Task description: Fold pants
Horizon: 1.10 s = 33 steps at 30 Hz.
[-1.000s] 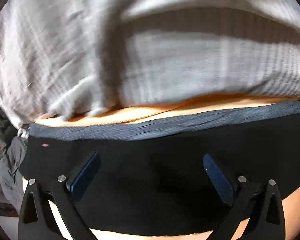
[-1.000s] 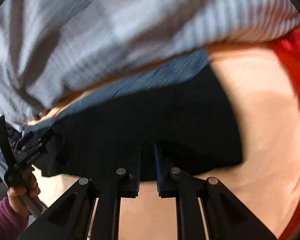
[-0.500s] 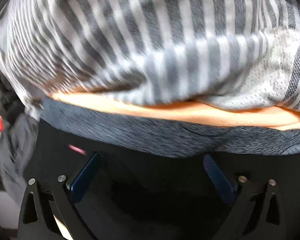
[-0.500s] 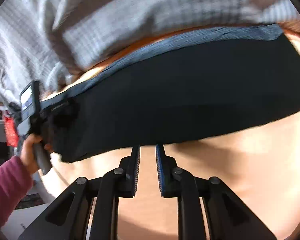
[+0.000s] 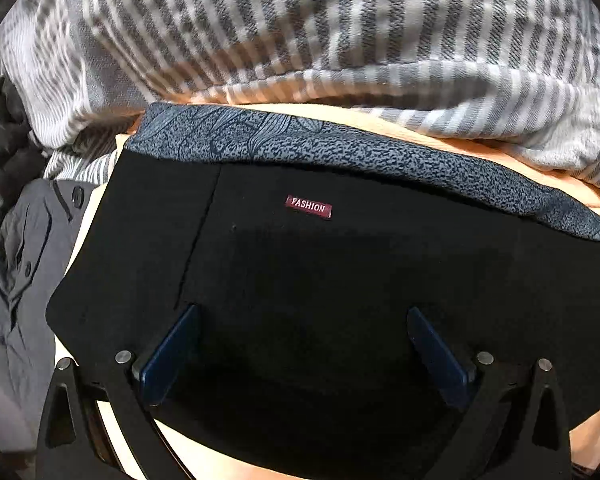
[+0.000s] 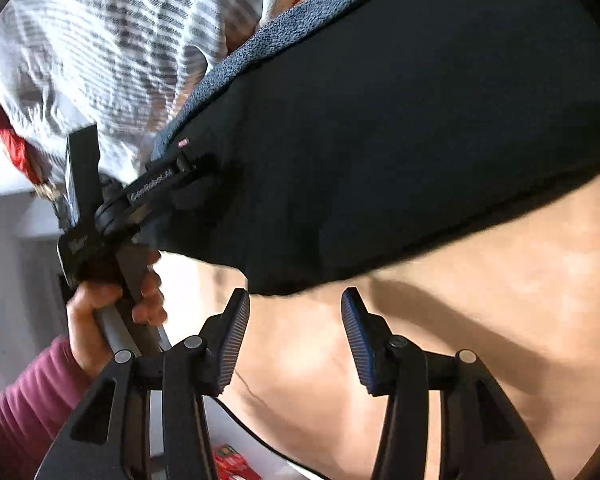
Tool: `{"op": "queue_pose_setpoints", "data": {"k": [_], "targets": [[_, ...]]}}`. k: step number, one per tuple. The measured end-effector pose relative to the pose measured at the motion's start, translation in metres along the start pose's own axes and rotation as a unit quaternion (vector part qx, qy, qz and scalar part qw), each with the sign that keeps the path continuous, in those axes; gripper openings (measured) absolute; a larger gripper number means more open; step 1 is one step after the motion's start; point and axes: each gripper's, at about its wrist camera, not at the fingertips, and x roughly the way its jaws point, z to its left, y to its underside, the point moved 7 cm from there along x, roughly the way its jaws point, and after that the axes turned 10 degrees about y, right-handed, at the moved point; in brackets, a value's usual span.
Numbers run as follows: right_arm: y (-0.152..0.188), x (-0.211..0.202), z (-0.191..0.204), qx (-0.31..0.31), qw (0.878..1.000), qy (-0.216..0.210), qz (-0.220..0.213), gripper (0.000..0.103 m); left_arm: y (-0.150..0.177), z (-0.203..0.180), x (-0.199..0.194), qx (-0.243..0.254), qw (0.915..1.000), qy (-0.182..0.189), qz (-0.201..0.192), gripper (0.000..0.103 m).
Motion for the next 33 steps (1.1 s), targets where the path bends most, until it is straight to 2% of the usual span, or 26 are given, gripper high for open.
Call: {"op": "queue_pose_setpoints", "data": {"k": [2,4,7,9,10,11,13,16,18,20,22,26,28,29,30,31,33], "targets": [[-0.004,0.006,0.003,0.018,1.0,-0.011,-0.009,0.053,-0.002,0.008,0.004,0.015,0.9998,-0.005,-0.011,0.103],[-0.002,0.016,0.01,0.03,0.999,-0.02,-0.009,0.053,0.003,-0.019,-0.01,0.016,0.9998,0.002,-0.015,0.103],[-0.003,0.018,0.021,0.021,0.999,-0.031,-0.009,0.053,0.002,-0.012,-0.002,0.012,0.9998,0.012,-0.012,0.103],[-0.005,0.023,0.028,0.013,1.0,-0.023,-0.004,0.052,0.005,-0.016,-0.005,0.013,0.9997,0.013,-0.013,0.103],[-0.008,0.028,0.03,0.015,1.0,-0.018,0.002,0.038,0.006,-0.017,-0.005,0.012,0.9998,0.014,-0.012,0.103],[-0.011,0.031,0.031,0.022,1.0,-0.009,0.008,0.016,0.006,-0.017,-0.006,0.011,0.9998,0.015,-0.009,0.103],[-0.015,0.026,0.033,0.035,0.999,-0.009,0.0,0.016,0.005,-0.019,-0.01,0.012,0.9998,0.017,-0.004,0.103],[-0.002,0.02,0.042,0.0,1.0,0.003,-0.006,0.015,0.006,-0.023,-0.012,0.018,0.9996,0.022,-0.009,0.103],[0.013,0.031,0.033,0.002,0.999,0.023,0.029,0.004,0.006,-0.024,-0.012,0.017,0.9996,0.021,-0.01,0.103],[0.031,0.035,0.024,0.009,0.997,0.03,0.065,0.006,0.006,-0.023,-0.012,0.016,0.9997,0.019,-0.008,0.103],[0.034,0.023,0.026,-0.018,0.997,0.049,0.054,0.007,0.006,-0.023,-0.011,0.017,0.9996,0.02,-0.012,0.103],[-0.005,-0.008,0.043,-0.068,0.995,0.076,-0.016,0.008,0.007,-0.023,-0.012,0.017,0.9995,0.015,-0.021,0.103],[-0.026,-0.004,0.045,-0.089,0.991,0.097,-0.025,0.01,0.007,-0.023,-0.011,0.014,0.9997,0.012,-0.016,0.103],[-0.032,0.003,0.042,-0.095,0.989,0.114,-0.016,0.01,0.007,-0.023,-0.012,0.013,0.9997,0.012,-0.014,0.103],[-0.037,0.016,0.027,-0.095,0.984,0.148,0.009,0.009,0.007,-0.023,-0.012,0.013,0.9998,0.014,-0.012,0.103],[-0.037,0.021,0.016,-0.08,0.985,0.151,0.023,0.001,0.007,-0.024,-0.012,0.013,0.9998,0.013,-0.01,0.103],[-0.04,0.013,-0.008,-0.011,0.993,0.117,0.026,0.0,0.007,-0.024,-0.012,0.014,0.9998,0.012,-0.01,0.103]]}}
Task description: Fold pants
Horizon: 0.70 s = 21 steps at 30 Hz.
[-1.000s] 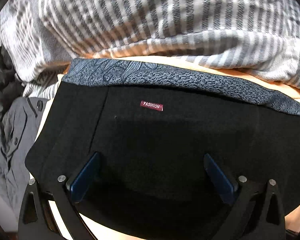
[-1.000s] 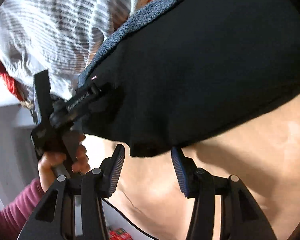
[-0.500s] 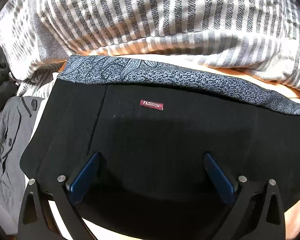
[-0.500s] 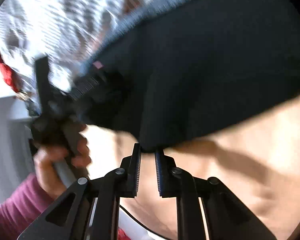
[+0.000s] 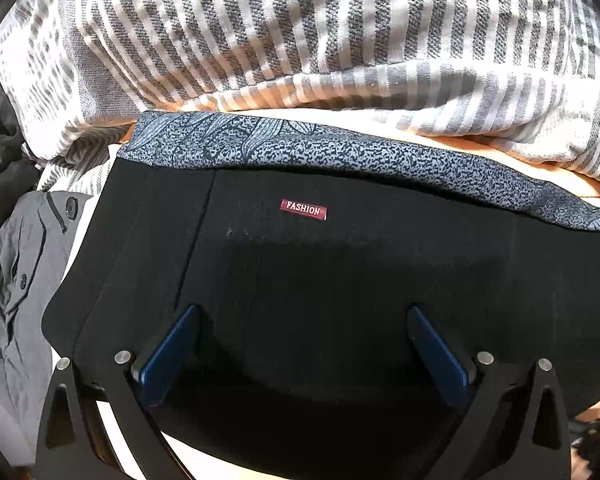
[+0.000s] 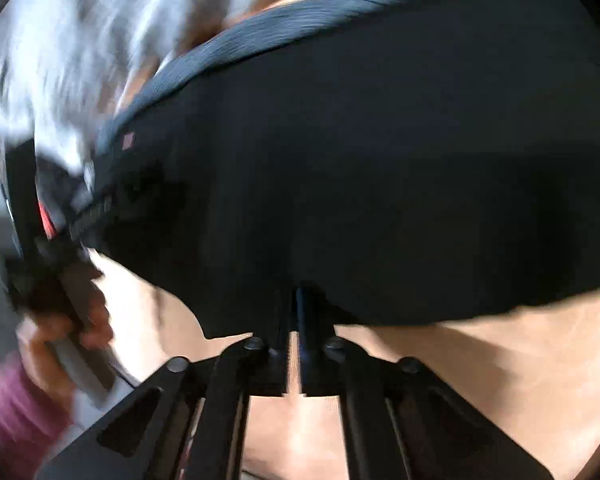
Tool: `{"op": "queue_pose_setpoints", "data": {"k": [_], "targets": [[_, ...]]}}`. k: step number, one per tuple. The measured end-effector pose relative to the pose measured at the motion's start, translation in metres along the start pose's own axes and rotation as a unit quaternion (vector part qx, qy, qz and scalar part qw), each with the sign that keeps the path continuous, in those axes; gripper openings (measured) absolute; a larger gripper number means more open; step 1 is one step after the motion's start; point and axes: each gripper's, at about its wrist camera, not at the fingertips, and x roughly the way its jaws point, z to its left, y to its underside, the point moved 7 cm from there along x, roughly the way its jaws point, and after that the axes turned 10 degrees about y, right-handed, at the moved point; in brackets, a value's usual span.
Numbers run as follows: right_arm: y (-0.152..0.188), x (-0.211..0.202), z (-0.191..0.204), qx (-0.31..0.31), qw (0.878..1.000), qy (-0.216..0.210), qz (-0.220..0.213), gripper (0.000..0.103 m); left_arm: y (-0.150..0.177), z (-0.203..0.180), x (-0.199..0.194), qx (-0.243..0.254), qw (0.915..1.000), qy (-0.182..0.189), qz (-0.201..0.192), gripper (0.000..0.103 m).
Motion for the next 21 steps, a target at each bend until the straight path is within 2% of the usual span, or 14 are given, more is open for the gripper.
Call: {"op": "queue_pose_setpoints", "data": {"k": [2,3,6,8,11,16,21], "targets": [[0.003,-0.014,-0.012,0.008,1.0,0.014,-0.013,0.001,0.0,0.0,0.0,0.0,1.0,0.0,-0.001,0.103],[0.006,-0.022,-0.015,0.007,1.0,0.014,-0.02,0.007,0.0,0.0,0.0,0.0,1.0,-0.001,-0.002,0.103],[0.016,-0.049,-0.024,0.011,0.999,-0.024,-0.026,0.013,0.0,-0.001,0.0,-0.001,1.0,-0.004,0.0,0.103],[0.024,-0.061,-0.035,0.025,0.999,-0.029,-0.025,0.031,-0.001,-0.002,-0.002,-0.007,0.9999,-0.008,0.011,0.103],[0.033,-0.074,-0.047,0.031,0.999,-0.015,-0.032,0.045,-0.001,-0.009,-0.011,-0.005,0.9992,-0.026,0.029,0.103],[0.044,-0.095,-0.08,0.064,0.997,-0.008,-0.036,0.049,0.011,-0.053,-0.039,0.045,0.9983,-0.023,0.029,0.103],[0.054,-0.112,-0.108,0.085,0.995,-0.005,-0.046,0.051,0.033,-0.116,-0.055,0.073,0.9961,0.008,0.049,0.103]]}}
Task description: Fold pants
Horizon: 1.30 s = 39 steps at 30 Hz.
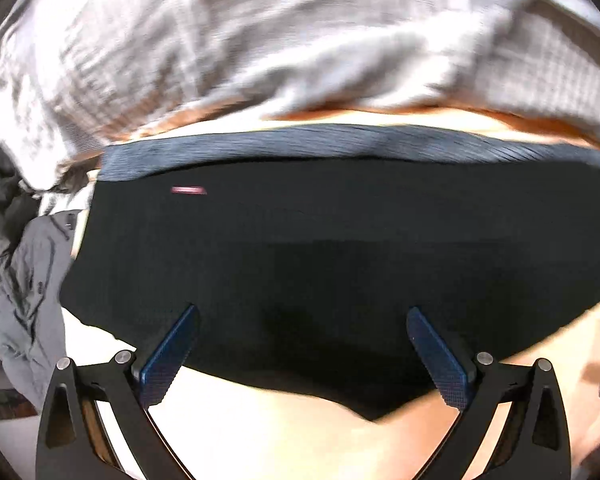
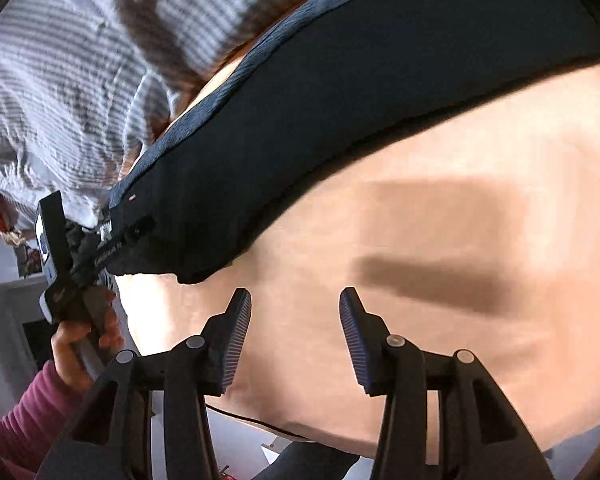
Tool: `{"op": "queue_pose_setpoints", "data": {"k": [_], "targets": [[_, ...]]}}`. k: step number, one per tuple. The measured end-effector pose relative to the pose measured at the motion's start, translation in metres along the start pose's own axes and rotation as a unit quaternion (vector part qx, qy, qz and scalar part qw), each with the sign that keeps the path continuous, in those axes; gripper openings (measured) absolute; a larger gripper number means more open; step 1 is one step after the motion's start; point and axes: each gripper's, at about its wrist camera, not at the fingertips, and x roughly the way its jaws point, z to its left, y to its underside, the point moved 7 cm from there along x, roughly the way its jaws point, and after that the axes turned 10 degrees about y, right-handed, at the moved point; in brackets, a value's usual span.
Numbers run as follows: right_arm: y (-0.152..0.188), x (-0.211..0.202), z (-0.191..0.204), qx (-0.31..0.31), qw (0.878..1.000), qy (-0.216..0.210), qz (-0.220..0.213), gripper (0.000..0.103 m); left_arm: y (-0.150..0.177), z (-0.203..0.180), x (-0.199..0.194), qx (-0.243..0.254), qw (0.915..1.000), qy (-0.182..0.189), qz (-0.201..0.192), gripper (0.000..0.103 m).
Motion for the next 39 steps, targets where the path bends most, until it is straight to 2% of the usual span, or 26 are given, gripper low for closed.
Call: {"op": "queue_pose_setpoints", "data": {"k": [9,15,22,25,27,31,33,36,39], "targets": [[-0.02,-0.041,-0.071,0.055,0.998,0.002,-0.036,0.053,-0.003,-0.13,-0.004,0.055,0.9969,0.055,0.01,0.103],[-0.049,-0.065,-0.126,0.119,0.99,-0.002,-0.069,0.053,-0.013,-0.179,-0.008,0.077,0.9951,0.06,0.007,0.103],[-0.081,-0.086,-0.176,0.154,0.981,-0.006,-0.117,0.053,-0.033,-0.225,-0.008,0.06,0.9964,0.06,-0.005,0.103],[-0.094,-0.093,-0.203,0.189,0.97,-0.03,-0.148,0.053,-0.044,-0.243,-0.007,0.054,0.9969,0.055,-0.018,0.103],[-0.105,-0.094,-0.22,0.211,0.962,-0.048,-0.168,0.053,-0.052,-0.241,-0.005,0.042,0.9973,0.053,-0.026,0.103],[-0.122,-0.089,-0.239,0.228,0.953,-0.078,-0.183,0.053,-0.064,-0.253,0.001,0.009,0.9981,0.051,-0.033,0.103],[-0.129,-0.083,-0.244,0.235,0.951,-0.086,-0.183,0.053,-0.069,-0.256,0.007,-0.003,0.9983,0.049,-0.031,0.103],[-0.14,-0.079,-0.244,0.244,0.941,-0.132,-0.195,0.055,-0.076,-0.261,0.011,-0.008,0.9982,0.047,-0.035,0.103],[-0.153,-0.077,-0.231,0.226,0.939,-0.17,-0.198,0.055,-0.087,-0.264,0.01,-0.004,0.9981,0.037,-0.049,0.103]]}}
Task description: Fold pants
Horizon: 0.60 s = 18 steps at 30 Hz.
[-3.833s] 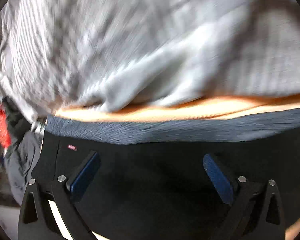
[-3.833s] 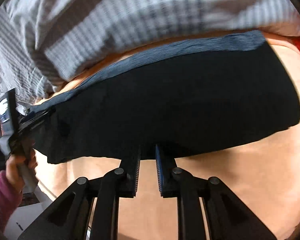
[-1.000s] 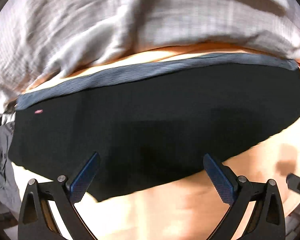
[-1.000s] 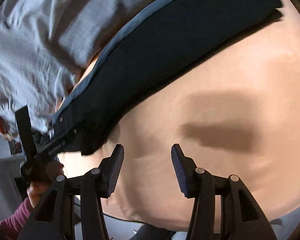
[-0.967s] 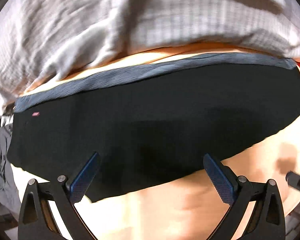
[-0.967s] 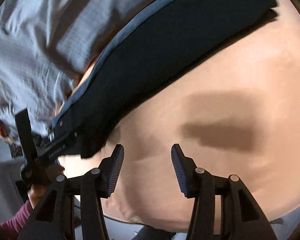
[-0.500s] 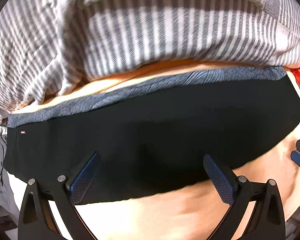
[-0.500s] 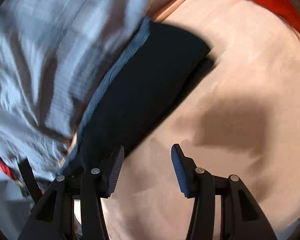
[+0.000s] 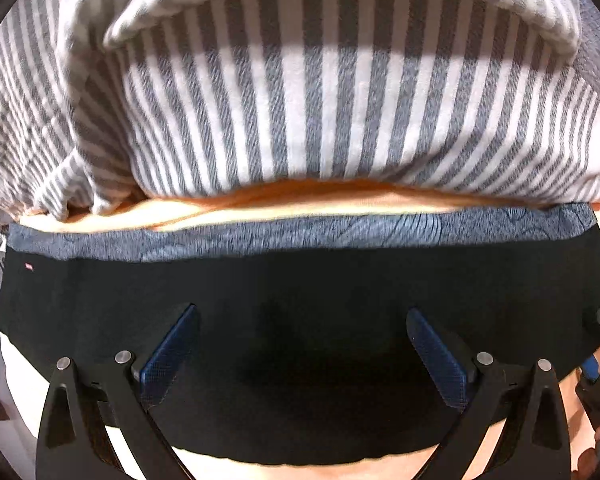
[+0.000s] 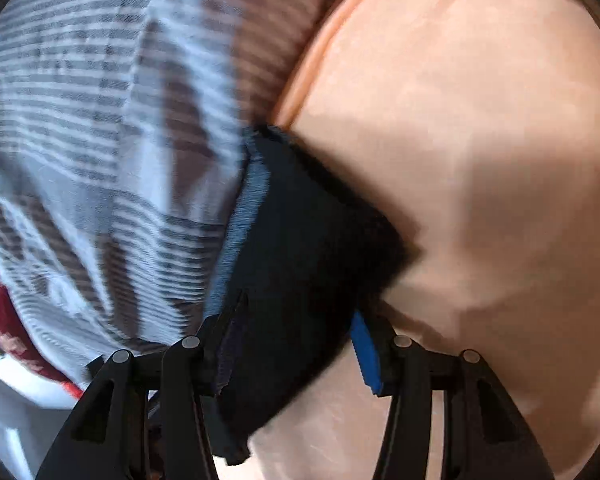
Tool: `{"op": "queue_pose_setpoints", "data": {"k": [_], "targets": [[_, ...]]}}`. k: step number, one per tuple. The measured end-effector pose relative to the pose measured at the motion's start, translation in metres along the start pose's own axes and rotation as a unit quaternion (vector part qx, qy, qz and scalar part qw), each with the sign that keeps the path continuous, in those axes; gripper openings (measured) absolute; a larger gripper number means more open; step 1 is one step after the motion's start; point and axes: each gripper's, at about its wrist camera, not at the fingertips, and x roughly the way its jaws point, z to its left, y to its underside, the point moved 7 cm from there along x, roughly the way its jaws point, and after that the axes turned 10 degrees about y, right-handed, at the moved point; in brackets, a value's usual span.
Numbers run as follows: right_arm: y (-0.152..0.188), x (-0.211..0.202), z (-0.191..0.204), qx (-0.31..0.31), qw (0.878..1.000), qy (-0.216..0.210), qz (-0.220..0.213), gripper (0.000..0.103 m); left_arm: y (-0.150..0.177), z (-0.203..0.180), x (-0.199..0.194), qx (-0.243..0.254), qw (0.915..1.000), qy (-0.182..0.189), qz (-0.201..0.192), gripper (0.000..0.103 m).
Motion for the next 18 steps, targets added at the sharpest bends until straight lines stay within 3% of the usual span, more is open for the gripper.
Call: {"op": "queue_pose_setpoints", "data": {"k": [5,9,11,12,13,18], "targets": [[-0.005,0.018,0.015,-0.019,0.999,-0.016,0.025,0.055,-0.027,-0.006,0.007,-0.024,0.9985,-0.037,-0.031,0.103],[-0.005,0.023,0.017,-0.011,0.999,-0.018,0.042,0.051,-0.027,-0.004,0.044,-0.028,0.998,-0.057,-0.003,0.103],[-0.002,0.027,0.019,-0.004,0.998,-0.023,0.059,0.026,-0.027,-0.006,0.047,-0.022,0.9977,-0.059,-0.025,0.103],[0.0,0.029,0.021,-0.001,0.998,-0.03,0.064,0.02,-0.028,-0.008,0.048,-0.017,0.9976,-0.061,-0.026,0.103],[0.0,0.028,0.025,-0.002,0.997,-0.04,0.066,0.016,-0.029,-0.009,0.047,-0.013,0.9977,-0.061,-0.026,0.103],[0.008,0.011,0.062,-0.034,0.995,-0.076,0.059,0.016,-0.033,-0.004,0.034,-0.028,0.999,-0.036,-0.003,0.103]]}}
